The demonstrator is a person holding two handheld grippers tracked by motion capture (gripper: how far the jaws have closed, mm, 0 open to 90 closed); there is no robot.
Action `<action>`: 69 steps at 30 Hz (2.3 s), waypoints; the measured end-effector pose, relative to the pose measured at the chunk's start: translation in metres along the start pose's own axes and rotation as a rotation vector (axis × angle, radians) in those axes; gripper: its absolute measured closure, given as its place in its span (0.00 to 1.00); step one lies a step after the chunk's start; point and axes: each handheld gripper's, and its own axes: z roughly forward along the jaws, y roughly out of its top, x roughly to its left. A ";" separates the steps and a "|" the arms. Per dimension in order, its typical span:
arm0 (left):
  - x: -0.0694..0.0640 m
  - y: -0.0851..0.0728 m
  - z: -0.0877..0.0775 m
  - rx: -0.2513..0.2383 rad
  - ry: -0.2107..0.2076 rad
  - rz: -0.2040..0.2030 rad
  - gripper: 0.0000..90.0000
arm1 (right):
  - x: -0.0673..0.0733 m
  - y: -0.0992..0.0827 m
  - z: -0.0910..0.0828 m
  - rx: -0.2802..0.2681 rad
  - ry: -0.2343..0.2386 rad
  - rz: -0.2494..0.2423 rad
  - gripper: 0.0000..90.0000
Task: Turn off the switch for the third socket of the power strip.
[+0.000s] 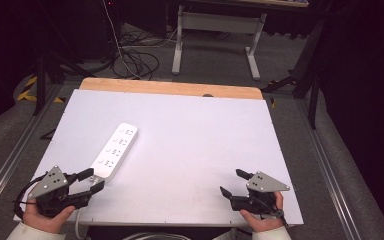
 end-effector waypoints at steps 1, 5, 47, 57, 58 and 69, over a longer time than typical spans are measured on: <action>-0.001 0.000 0.000 0.000 0.004 -0.003 0.47 | 0.000 0.000 -0.001 0.001 -0.001 0.002 0.26; 0.000 0.001 -0.001 0.007 0.004 0.000 0.47 | 0.000 0.000 -0.001 0.000 -0.002 0.002 0.26; 0.008 0.061 0.011 0.071 0.041 0.038 0.46 | 0.000 -0.003 0.004 0.015 0.029 0.000 0.26; 0.011 0.075 0.022 0.076 0.049 0.050 0.46 | 0.000 -0.003 0.005 0.018 0.036 0.005 0.26; 0.013 0.076 0.024 0.075 0.059 0.049 0.46 | -0.001 -0.003 0.005 0.017 0.036 0.005 0.26; 0.022 0.087 0.033 0.070 0.081 0.036 0.45 | -0.001 -0.003 0.005 0.019 0.037 0.009 0.26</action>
